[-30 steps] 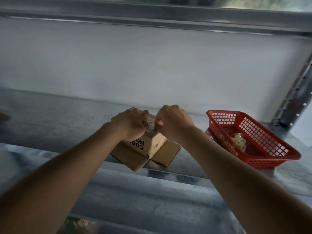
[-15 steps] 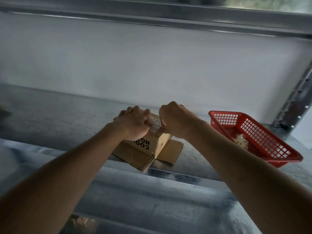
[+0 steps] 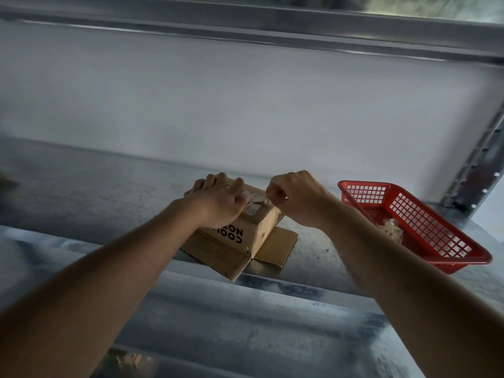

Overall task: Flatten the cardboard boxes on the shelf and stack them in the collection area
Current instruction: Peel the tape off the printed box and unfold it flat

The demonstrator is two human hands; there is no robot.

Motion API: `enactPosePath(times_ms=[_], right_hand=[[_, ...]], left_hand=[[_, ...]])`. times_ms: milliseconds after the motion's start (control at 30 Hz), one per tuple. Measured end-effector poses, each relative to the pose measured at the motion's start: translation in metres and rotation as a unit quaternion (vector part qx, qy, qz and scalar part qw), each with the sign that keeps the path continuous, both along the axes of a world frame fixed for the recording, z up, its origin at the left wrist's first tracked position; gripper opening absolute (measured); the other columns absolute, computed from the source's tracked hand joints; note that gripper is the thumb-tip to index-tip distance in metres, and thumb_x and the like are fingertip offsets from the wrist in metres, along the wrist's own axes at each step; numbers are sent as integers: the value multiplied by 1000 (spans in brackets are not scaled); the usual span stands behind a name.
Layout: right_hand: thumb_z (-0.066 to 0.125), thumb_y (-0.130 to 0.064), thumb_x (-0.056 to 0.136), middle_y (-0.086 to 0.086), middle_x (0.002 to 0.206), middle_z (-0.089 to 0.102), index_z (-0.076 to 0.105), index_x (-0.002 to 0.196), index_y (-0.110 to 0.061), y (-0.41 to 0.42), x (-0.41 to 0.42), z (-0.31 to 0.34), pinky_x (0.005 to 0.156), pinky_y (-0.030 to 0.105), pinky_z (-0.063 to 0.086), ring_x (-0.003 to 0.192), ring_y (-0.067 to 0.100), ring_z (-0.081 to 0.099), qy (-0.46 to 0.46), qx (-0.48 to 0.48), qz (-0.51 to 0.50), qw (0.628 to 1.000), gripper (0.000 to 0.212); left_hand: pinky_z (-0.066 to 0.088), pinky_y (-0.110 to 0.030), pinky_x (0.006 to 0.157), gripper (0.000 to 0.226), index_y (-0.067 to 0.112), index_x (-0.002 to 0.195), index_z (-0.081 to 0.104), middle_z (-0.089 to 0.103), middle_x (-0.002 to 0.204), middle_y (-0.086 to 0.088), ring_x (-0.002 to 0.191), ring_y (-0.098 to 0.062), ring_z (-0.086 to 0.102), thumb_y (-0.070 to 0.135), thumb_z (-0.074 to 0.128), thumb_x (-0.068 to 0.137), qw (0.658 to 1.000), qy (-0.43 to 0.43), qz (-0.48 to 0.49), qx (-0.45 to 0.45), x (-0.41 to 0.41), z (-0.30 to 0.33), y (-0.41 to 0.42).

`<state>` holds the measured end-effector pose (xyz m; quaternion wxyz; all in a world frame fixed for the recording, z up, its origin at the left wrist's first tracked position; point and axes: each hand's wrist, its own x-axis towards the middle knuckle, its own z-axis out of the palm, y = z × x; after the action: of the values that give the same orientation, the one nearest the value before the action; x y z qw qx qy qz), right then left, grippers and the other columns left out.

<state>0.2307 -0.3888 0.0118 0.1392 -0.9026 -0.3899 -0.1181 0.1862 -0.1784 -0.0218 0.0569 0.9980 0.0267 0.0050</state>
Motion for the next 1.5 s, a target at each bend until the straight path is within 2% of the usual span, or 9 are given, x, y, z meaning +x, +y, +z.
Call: enactPosePath(times_ms=[200,300,467,667,767,867,1000,1233,1500], right_hand=[[72,-21,96,-7,104,76,79,109,-19,-9,-3,-2,65,7,43,83,-1,65,33,4,15,999,15],[72,-21,95,-4,102,77,79,104,-18,-6,-9,-3,71,20,55,85,6,68,-14,-6,15,1000,12],[58,-16,103,3,105,73,71,109,-15,-2,-19,0,79,38,58,92,21,68,-82,-61,-1,995,14],[51,-2,101,2,107,64,59,122,-11,5,-29,0,69,27,49,84,14,60,-168,-155,31,973,24],[51,-5,103,0,106,61,56,123,-11,9,-33,-3,69,26,51,80,11,57,-189,-157,56,968,22],[50,-18,106,-3,105,62,57,119,-17,8,-32,-1,73,35,57,83,14,62,-175,-121,54,976,15],[47,-29,108,-3,106,65,56,111,-22,4,-25,1,72,45,57,85,23,66,-115,-35,2,993,12],[50,-25,107,-10,86,71,46,108,-30,21,-16,-4,66,37,56,73,19,66,-85,-3,-47,995,6],[46,-31,108,1,92,67,49,107,-31,40,1,-9,60,35,47,74,25,61,-40,55,-119,991,3]], left_hand=[[24,-54,113,38,40,130,31,34,139,-9,138,-34,28,62,17,102,1000,-12,-11,-17,2,-2,4],[21,-63,117,44,77,140,12,26,152,-6,146,-41,20,77,7,97,1000,3,-11,-23,0,-1,4],[21,-66,115,41,88,129,12,24,154,-1,144,-40,18,87,4,88,999,6,-10,-39,-5,2,3],[18,-60,116,39,85,128,7,22,156,-1,146,-36,14,83,1,90,999,-7,-7,-36,-3,-1,3],[19,-60,117,53,79,132,23,23,159,-1,146,-36,15,84,-2,85,1000,0,-13,-23,1,-2,7],[18,-59,115,55,75,130,28,24,159,-2,147,-35,16,82,-3,86,999,-16,-27,-21,1,-3,8],[13,-57,117,43,76,139,11,23,161,-3,149,-33,15,72,0,98,999,-30,-34,-19,2,-4,11],[12,-52,116,43,73,141,15,28,157,-4,147,-28,17,68,2,100,998,-31,-49,-20,2,-4,12],[16,-53,117,66,60,154,13,28,163,0,149,-29,19,79,2,92,995,-43,-84,30,5,-8,21]])
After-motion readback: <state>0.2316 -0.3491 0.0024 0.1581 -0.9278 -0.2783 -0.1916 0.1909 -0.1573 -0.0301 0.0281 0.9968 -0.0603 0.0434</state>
